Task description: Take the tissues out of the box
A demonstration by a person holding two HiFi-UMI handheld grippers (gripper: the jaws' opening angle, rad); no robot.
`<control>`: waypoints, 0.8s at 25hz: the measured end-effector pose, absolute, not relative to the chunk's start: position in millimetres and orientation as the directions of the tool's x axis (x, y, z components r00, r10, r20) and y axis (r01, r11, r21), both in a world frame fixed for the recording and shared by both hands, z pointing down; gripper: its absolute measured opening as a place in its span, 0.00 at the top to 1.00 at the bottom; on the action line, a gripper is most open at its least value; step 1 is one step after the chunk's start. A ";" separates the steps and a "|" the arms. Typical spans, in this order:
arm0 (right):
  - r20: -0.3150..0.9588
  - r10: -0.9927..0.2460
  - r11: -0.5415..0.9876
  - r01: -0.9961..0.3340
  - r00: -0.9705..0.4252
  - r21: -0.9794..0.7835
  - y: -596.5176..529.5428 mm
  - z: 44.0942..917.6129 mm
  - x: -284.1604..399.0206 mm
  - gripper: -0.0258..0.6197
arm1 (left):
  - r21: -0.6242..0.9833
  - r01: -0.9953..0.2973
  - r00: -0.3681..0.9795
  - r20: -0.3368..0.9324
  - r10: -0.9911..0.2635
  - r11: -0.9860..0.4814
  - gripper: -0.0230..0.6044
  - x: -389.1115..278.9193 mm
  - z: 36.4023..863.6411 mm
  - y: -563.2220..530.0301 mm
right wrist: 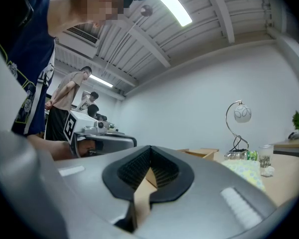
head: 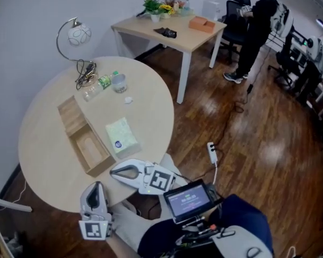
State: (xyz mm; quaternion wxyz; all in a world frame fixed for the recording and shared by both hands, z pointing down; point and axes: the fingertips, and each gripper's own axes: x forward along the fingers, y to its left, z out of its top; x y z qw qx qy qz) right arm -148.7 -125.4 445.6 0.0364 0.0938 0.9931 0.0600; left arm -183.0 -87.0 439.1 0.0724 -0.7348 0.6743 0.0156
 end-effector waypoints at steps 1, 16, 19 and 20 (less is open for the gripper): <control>-0.063 0.181 0.978 0.173 -0.981 0.117 -126.8 444.1 -148.9 0.96 | -0.087 -0.993 0.086 -0.117 -0.989 -0.076 0.96 -183.2 438.4 -86.6; -0.059 0.089 0.991 0.083 -0.994 0.102 -141.2 442.2 -151.9 0.97 | -0.083 -0.994 0.075 -0.114 -0.991 -0.066 0.96 -184.7 439.0 -83.5; -0.071 0.081 0.992 0.074 -0.994 0.098 -141.5 441.8 -151.7 0.97 | -0.083 -0.994 0.073 -0.100 -0.992 -0.065 0.96 -185.6 441.9 -82.8; -0.074 0.083 0.992 0.075 -0.994 0.104 -141.3 441.5 -151.4 0.97 | -0.084 -0.994 0.074 -0.102 -0.992 -0.066 0.96 -185.6 442.0 -82.9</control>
